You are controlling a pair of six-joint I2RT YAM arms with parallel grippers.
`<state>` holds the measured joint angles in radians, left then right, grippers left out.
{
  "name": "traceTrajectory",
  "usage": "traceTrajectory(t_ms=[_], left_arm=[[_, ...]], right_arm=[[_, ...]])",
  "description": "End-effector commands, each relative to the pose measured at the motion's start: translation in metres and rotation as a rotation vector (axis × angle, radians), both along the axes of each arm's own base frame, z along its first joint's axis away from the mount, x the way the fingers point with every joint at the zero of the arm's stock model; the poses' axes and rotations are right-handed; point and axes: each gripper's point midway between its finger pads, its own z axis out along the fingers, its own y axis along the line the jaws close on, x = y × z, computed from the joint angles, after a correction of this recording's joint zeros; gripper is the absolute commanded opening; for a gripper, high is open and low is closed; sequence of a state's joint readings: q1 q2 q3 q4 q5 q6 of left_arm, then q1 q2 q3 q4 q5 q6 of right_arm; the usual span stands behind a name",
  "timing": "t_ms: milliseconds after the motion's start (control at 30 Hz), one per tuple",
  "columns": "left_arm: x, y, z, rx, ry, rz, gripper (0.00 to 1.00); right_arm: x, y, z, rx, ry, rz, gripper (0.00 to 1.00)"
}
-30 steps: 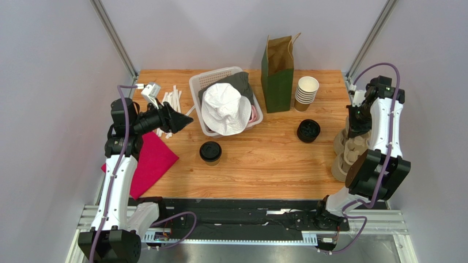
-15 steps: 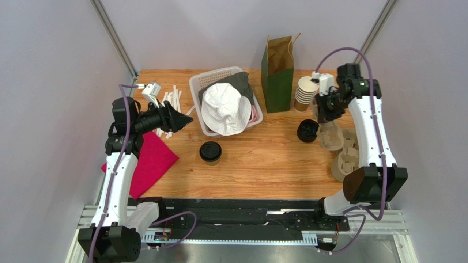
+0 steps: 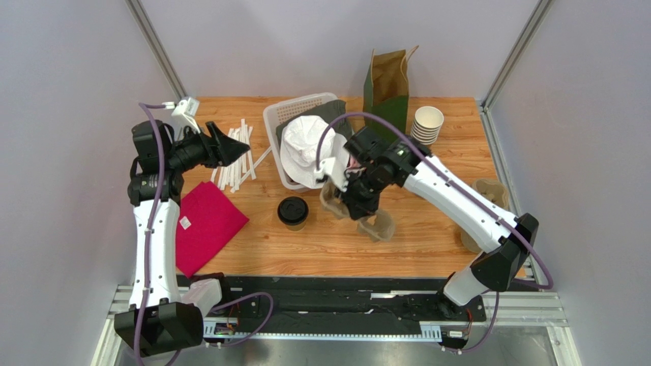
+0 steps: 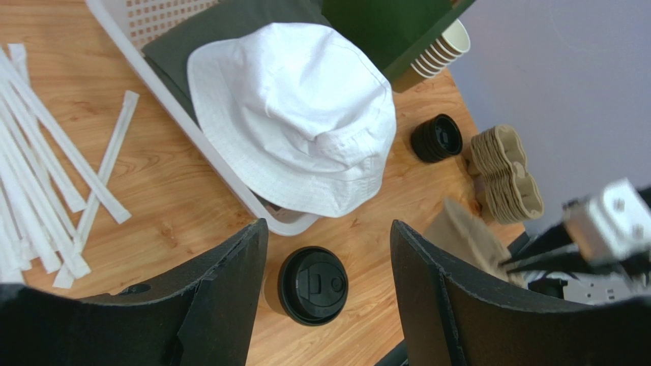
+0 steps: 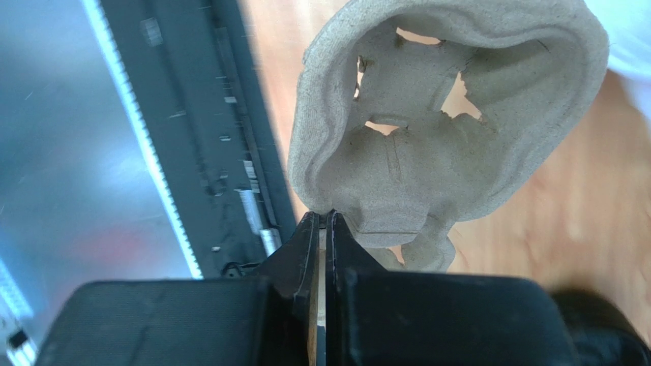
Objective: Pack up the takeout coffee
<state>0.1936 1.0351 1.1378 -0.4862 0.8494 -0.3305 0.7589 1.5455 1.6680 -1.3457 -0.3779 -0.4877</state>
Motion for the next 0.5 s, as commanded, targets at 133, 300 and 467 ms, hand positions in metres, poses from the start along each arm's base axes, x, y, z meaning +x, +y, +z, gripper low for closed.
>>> traceTrajectory(t_ms=[133, 300, 467], left_arm=[[0.005, 0.029, 0.018, -0.007, 0.003, 0.086, 0.69], [0.008, 0.03, 0.023, -0.008, -0.005, 0.092, 0.69], [0.012, 0.034, 0.023, -0.012, -0.002, 0.101, 0.69]], right_arm=[[-0.101, 0.058, -0.043, -0.077, 0.131, 0.287, 0.0], [-0.095, 0.101, -0.074, -0.15, 0.036, 0.277, 0.0], [-0.083, 0.138, -0.1, -0.184, 0.0, 0.25, 0.0]])
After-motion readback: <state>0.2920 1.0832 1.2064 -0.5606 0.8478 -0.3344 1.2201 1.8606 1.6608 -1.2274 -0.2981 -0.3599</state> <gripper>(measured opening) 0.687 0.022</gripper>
